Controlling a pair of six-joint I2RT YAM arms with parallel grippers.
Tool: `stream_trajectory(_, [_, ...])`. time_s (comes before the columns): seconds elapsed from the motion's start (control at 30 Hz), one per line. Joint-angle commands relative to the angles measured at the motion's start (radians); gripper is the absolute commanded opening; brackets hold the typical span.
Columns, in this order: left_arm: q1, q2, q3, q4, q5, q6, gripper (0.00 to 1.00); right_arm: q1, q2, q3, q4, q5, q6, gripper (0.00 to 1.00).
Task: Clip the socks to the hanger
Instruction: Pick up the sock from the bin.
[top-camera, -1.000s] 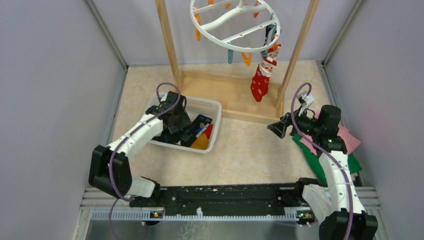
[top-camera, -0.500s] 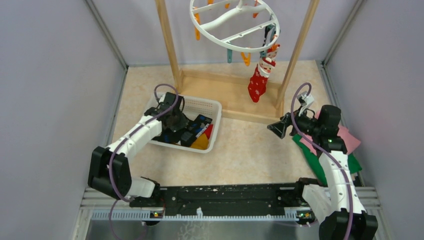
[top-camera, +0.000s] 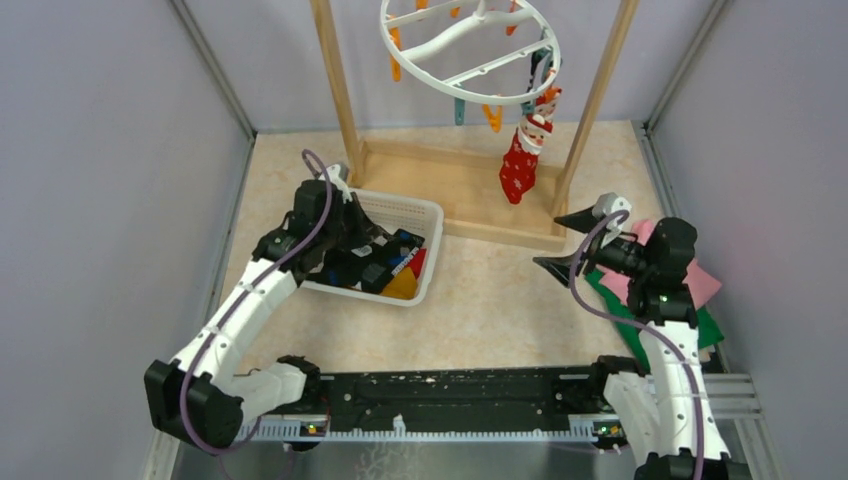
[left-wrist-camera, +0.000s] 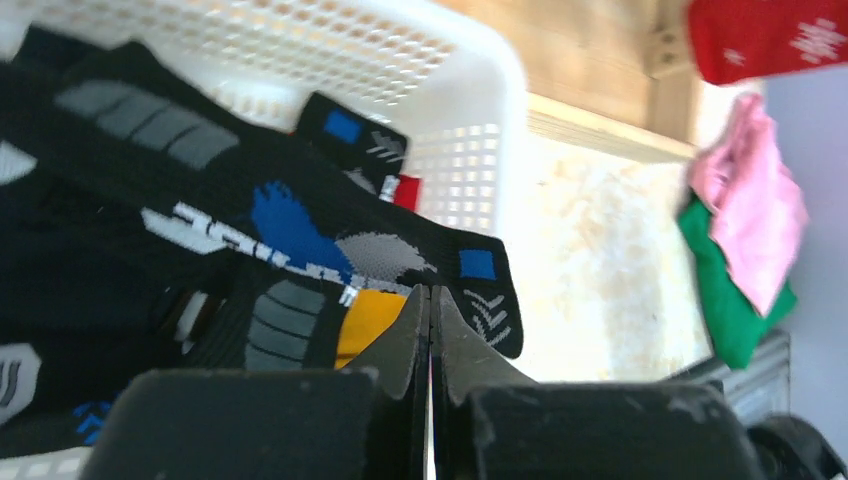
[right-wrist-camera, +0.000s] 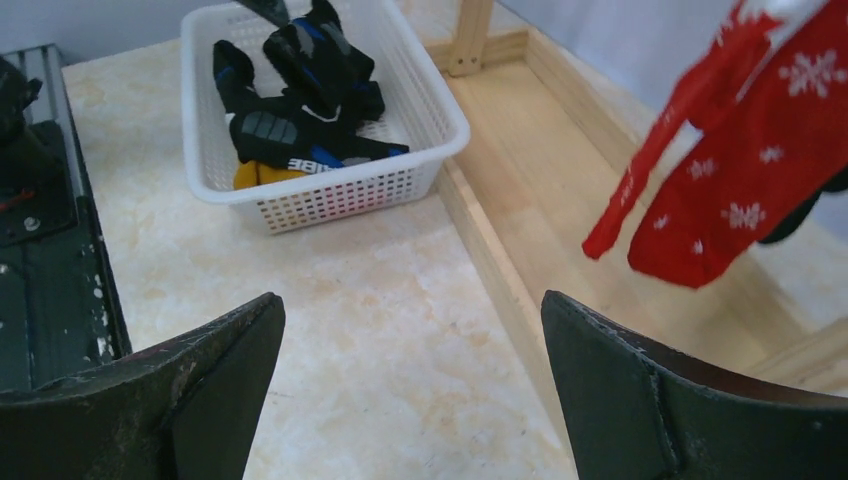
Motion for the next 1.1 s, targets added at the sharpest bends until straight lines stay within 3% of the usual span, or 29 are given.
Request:
stream_trajectory(0.0, [0.003, -0.077, 0.051, 0.120, 0.168, 0.114, 0.00, 0.054, 0.012, 0.009, 0.123, -0.167, -0.144, 0.98])
stream_trajectory(0.17, [0.003, -0.070, 0.123, 0.144, 0.312, 0.081, 0.00, 0.235, 0.075, 0.077, -0.036, -0.166, -0.370, 0.98])
stream_trajectory(0.33, [0.003, -0.033, 0.161, 0.240, 0.488, 0.016, 0.00, 0.418, 0.124, 0.080, 0.167, -0.091, -0.318, 0.98])
stream_trajectory(0.5, [0.003, -0.027, 0.186, 0.100, 0.412, 0.191, 0.01, 0.489, 0.186, 0.072, 0.394, -0.059, -0.187, 0.98])
stream_trajectory(0.63, [0.002, -0.013, 0.131, -0.021, 0.389, 0.349, 0.34, 0.509, 0.193, 0.065, 0.349, -0.039, -0.197, 0.98])
stream_trajectory(0.7, [-0.002, 0.017, 0.104, -0.055, 0.392, 0.413, 0.44, 0.510, 0.191, 0.052, 0.355, -0.012, -0.155, 0.98])
stream_trajectory(0.8, [-0.044, 0.087, 0.092, -0.077, 0.291, 0.496, 0.57, 0.511, 0.184, 0.028, 0.370, 0.018, -0.108, 0.99])
stream_trajectory(0.9, [-0.122, 0.180, 0.123, -0.092, 0.145, 0.573, 0.65, 0.510, 0.182, 0.021, 0.350, 0.032, -0.087, 0.98])
stream_trajectory(1.07, [-0.189, 0.363, 0.197, -0.130, 0.022, 0.648, 0.66, 0.510, 0.179, 0.021, 0.300, 0.052, -0.091, 0.98])
